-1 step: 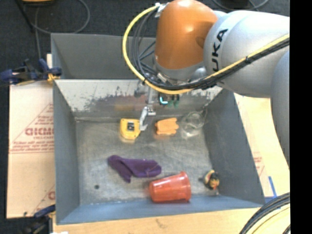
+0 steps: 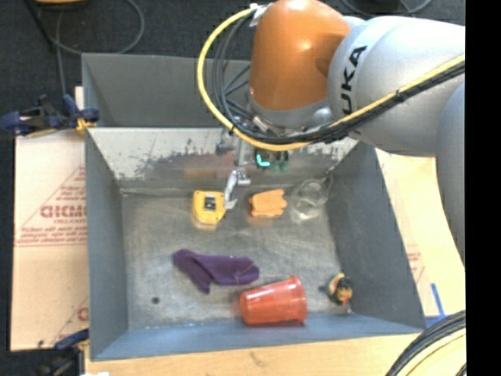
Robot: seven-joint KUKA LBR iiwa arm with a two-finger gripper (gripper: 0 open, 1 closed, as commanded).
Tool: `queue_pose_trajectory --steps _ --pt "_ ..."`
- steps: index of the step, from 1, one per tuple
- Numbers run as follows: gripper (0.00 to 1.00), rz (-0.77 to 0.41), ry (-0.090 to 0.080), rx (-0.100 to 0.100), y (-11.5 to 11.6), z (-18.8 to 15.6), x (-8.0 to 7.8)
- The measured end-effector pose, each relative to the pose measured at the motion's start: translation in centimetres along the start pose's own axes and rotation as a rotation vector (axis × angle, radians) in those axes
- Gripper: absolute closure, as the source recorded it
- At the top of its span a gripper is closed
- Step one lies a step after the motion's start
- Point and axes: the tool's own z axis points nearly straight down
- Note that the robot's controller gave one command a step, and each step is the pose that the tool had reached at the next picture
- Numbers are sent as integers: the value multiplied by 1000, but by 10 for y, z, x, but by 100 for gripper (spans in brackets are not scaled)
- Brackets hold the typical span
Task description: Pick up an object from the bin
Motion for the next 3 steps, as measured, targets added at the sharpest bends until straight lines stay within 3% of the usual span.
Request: queue_pose_trajectory --steps 1,2,3 --pt "0 -53 -1 3 -3 -33 -6" --pt "0 -48 -15 0 -14 -4 18" --pt "0 -145 -8 2 -2 65 39"
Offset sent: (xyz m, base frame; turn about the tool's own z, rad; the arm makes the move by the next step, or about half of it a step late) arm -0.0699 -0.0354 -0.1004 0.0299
